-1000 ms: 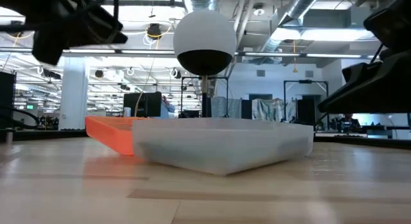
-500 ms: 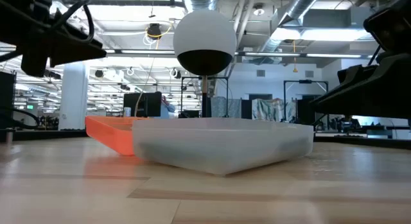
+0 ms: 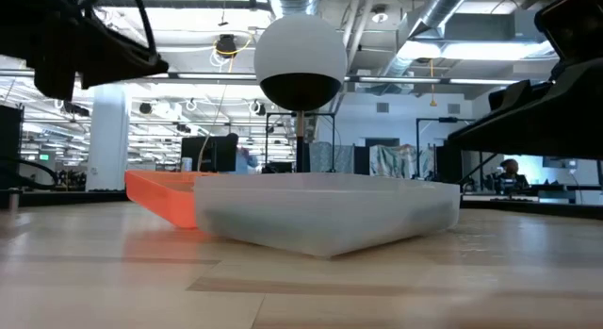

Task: Pick & place school supplies into a supply box
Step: Close the orange supply box

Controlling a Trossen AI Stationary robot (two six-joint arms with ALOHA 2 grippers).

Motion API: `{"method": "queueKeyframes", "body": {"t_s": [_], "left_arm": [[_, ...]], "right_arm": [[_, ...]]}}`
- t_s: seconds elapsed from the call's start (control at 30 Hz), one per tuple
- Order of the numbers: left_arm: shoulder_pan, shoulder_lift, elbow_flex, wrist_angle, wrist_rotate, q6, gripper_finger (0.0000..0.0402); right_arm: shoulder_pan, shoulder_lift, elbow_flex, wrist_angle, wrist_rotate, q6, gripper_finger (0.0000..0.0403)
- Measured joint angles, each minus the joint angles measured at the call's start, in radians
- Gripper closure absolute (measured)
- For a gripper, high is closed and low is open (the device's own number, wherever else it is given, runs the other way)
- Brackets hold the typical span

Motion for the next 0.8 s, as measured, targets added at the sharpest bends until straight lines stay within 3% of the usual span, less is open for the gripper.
{"method": "queueKeyframes", "body": {"t_s": [0.2,0.37,0.53,0.7,0.8], "left_arm": [[0.002,0.000,0.103,0.182,0.023,0.361,0.0244],[0.025,0.000,0.173,0.329,0.106,0.650,0.0244],[0.081,0.000,0.193,0.623,0.283,1.048,0.0244],[0.167,0.000,0.193,1.001,0.572,1.506,0.0244],[0.214,0.000,0.193,1.124,0.700,1.695,0.0244]], "right_arm": [[-0.007,0.000,0.000,0.008,0.000,0.001,0.0302],[-0.005,0.000,0.000,0.009,0.000,0.002,0.0302],[-0.006,0.000,0.000,0.009,-0.001,0.002,0.0302],[-0.004,0.000,0.000,0.009,-0.002,0.002,0.0302],[0.003,0.000,0.000,0.008,-0.004,0.002,0.0302]]}}
